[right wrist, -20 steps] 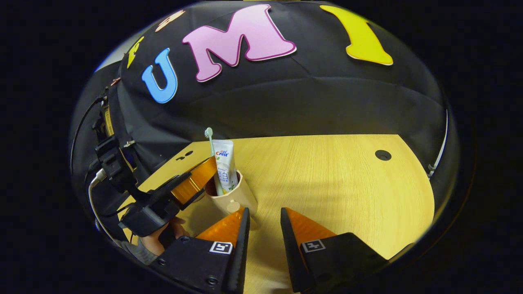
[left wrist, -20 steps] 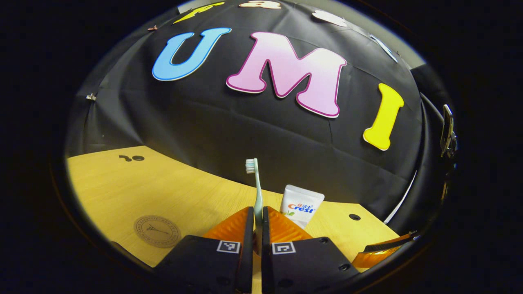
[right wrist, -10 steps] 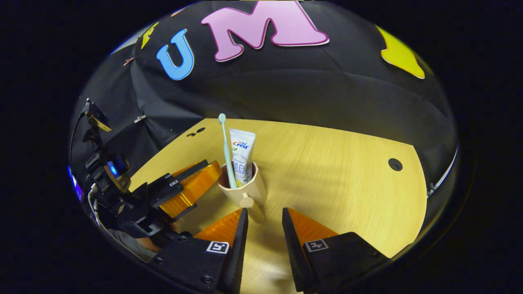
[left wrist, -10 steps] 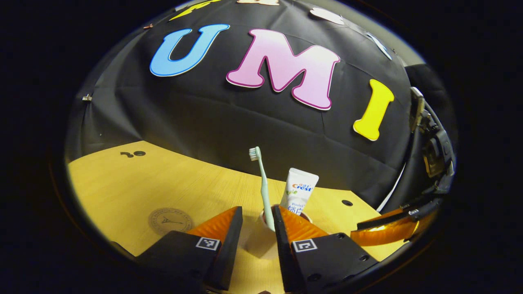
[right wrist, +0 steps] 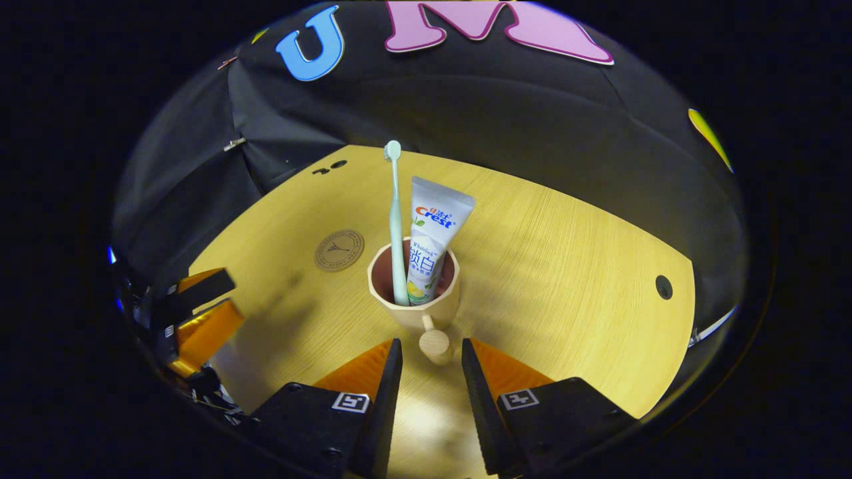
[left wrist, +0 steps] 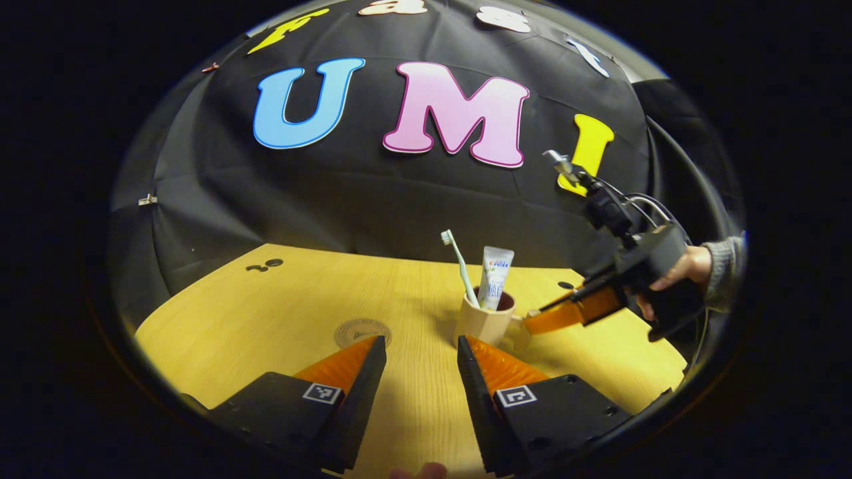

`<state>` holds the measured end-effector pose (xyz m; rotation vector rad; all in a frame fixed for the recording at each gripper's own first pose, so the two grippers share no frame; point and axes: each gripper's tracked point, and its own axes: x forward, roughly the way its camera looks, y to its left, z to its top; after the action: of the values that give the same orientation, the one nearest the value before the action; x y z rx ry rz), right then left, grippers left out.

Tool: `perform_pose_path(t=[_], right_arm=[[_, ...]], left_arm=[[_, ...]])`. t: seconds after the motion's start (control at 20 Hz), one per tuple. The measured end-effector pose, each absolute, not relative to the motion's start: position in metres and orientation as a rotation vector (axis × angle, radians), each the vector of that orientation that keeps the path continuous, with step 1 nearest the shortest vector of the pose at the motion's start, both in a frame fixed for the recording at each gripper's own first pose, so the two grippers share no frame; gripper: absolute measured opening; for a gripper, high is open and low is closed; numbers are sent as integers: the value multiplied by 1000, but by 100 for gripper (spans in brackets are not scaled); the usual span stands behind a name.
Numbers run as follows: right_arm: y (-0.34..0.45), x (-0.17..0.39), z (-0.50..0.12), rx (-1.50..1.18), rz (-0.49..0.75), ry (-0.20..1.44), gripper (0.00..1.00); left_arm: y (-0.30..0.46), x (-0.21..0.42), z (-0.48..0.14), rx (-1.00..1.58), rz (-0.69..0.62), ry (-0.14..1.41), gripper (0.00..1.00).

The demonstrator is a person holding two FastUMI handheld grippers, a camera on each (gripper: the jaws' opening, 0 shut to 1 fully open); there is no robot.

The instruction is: Put the toothbrush and toothpaste on the desktop into the cup, then pick up the cup and place it on the coaster on the desktop.

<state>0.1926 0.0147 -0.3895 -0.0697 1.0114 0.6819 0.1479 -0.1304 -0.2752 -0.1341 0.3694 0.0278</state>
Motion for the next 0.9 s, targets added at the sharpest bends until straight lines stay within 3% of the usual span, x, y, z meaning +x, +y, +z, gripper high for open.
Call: perform_pose_path(t=[0.25, 0.55, 0.6, 0.7, 0.9], right_arm=[[28, 203, -408, -124, 701, 1070, 56], [38, 205, -414, -191, 722, 1109, 55], [39, 205, -413, -197, 719, 1109, 46], [41, 201, -415, -197, 713, 1125, 42], [41, 198, -419, -230, 681, 1142, 20]], left_arm=[[-122, 90, -288, -117, 35, 460, 71], [-116, 72, -292, -144, 61, 486, 71], [-114, 73, -291, -146, 58, 484, 71], [-112, 73, -291, -149, 53, 484, 71], [-106, 71, -292, -154, 36, 486, 71]])
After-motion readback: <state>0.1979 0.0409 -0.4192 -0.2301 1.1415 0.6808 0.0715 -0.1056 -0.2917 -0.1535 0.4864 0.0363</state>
